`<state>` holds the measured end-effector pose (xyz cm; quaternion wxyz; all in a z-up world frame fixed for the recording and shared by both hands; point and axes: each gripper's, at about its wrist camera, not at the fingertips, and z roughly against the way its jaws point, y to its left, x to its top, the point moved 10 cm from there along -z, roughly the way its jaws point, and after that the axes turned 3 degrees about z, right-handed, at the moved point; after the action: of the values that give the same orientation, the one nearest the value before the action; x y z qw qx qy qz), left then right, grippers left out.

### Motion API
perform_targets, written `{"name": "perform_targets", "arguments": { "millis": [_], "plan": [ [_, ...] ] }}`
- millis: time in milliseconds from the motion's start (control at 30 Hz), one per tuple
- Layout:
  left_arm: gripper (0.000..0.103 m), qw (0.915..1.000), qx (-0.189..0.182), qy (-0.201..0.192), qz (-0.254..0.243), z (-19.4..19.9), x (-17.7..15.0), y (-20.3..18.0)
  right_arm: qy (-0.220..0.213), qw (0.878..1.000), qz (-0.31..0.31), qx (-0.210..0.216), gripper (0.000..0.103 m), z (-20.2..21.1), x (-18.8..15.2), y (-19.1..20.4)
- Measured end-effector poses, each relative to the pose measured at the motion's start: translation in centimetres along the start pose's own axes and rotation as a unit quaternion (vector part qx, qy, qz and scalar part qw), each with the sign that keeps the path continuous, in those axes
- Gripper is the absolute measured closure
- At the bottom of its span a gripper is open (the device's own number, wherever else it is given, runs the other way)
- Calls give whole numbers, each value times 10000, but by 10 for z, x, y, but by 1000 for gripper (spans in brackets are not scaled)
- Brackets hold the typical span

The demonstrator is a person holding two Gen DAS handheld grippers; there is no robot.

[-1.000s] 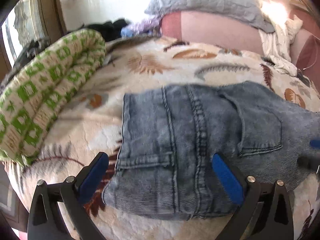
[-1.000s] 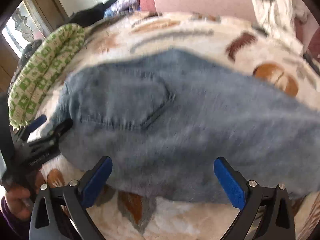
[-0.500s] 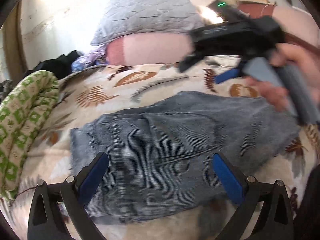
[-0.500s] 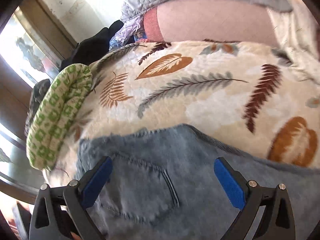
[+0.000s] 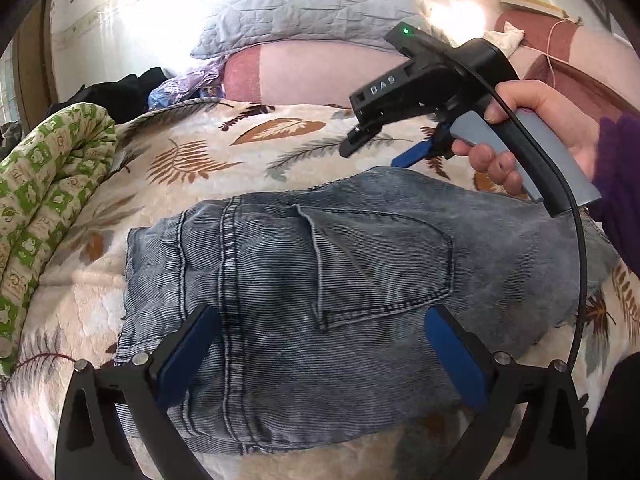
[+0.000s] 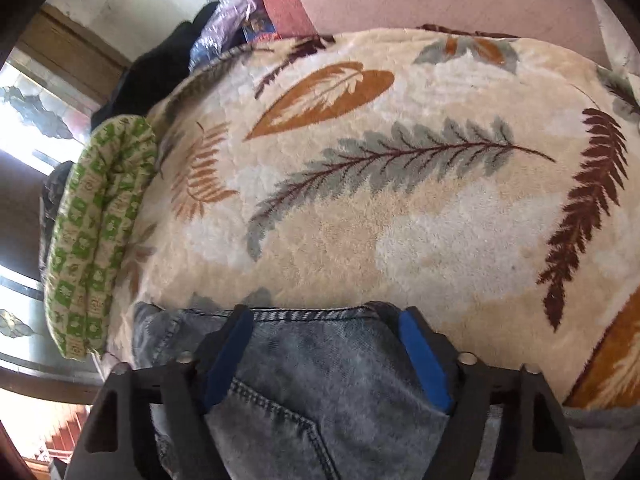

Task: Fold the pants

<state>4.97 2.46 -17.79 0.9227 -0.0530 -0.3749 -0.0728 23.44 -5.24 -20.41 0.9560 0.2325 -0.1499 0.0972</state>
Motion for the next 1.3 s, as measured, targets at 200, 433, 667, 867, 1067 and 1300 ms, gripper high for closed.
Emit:
{"name": "perform_targets", "arguments": {
  "millis": [200, 433, 667, 867, 1067, 1300],
  "plan": [
    [0, 10000, 5, 10, 14, 0, -1, 1, 265, 9994, 144, -174, 37, -12, -4, -5],
    [0, 10000, 58, 23, -34, -2, -1, 2, 465, 9977, 273, -405, 70, -18, -11, -8],
    [0, 9994, 286, -155, -117, 5, 4, 6, 230, 9982, 179, -531, 86, -14, -5, -14],
    [0, 9991, 344, -173, -179, 5, 5, 6, 3, 9975, 74, -705, 92, -15, 2, -17],
    [0, 9978, 527, 325, -215, -13, -11, 11, 55, 9974, 16, -724, 93, -24, -1, -19],
    [0, 9978, 508, 376, -192, -14, -14, 12, -79, 9974, -61, -716, 89, -16, 1, -13]
  ]
}}
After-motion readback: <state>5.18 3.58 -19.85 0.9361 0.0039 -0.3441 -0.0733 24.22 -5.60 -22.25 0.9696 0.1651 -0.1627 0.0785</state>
